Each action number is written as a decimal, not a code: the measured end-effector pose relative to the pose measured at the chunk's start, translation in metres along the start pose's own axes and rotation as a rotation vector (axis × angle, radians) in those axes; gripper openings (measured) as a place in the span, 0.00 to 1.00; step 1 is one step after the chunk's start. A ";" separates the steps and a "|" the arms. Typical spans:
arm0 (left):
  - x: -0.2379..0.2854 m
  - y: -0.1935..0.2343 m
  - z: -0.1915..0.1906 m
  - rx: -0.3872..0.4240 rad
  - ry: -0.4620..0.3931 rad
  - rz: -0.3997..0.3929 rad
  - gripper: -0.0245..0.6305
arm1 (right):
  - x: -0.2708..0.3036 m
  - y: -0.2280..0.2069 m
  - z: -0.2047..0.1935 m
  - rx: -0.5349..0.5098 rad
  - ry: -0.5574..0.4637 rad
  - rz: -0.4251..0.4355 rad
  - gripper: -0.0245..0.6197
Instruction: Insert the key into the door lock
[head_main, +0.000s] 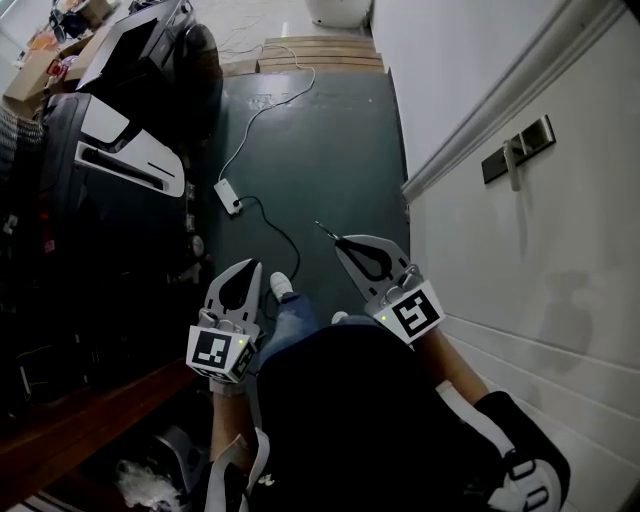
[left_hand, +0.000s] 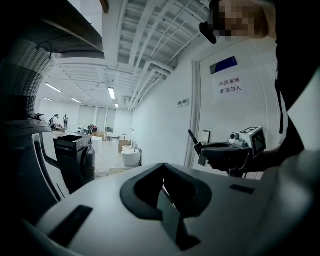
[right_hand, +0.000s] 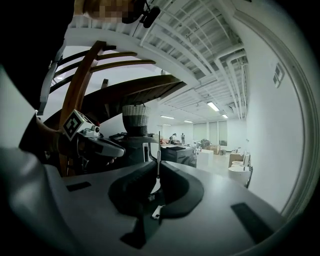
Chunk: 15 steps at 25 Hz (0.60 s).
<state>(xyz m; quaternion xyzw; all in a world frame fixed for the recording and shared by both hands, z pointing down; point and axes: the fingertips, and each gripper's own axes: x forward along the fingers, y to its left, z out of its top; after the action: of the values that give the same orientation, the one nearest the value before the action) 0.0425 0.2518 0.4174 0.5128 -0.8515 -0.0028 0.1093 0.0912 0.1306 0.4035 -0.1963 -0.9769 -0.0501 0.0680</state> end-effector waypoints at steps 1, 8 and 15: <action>0.004 0.011 0.002 -0.005 -0.002 -0.005 0.05 | 0.011 -0.002 0.002 0.001 0.004 -0.002 0.09; 0.024 0.099 0.021 -0.038 -0.008 -0.047 0.05 | 0.095 -0.014 0.016 -0.007 0.031 -0.046 0.09; 0.036 0.181 0.024 -0.054 -0.015 -0.115 0.05 | 0.172 -0.016 0.026 -0.019 0.054 -0.109 0.09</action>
<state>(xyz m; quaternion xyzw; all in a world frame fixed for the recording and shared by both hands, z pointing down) -0.1366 0.3037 0.4218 0.5576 -0.8211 -0.0358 0.1163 -0.0753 0.1842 0.4031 -0.1422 -0.9834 -0.0685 0.0899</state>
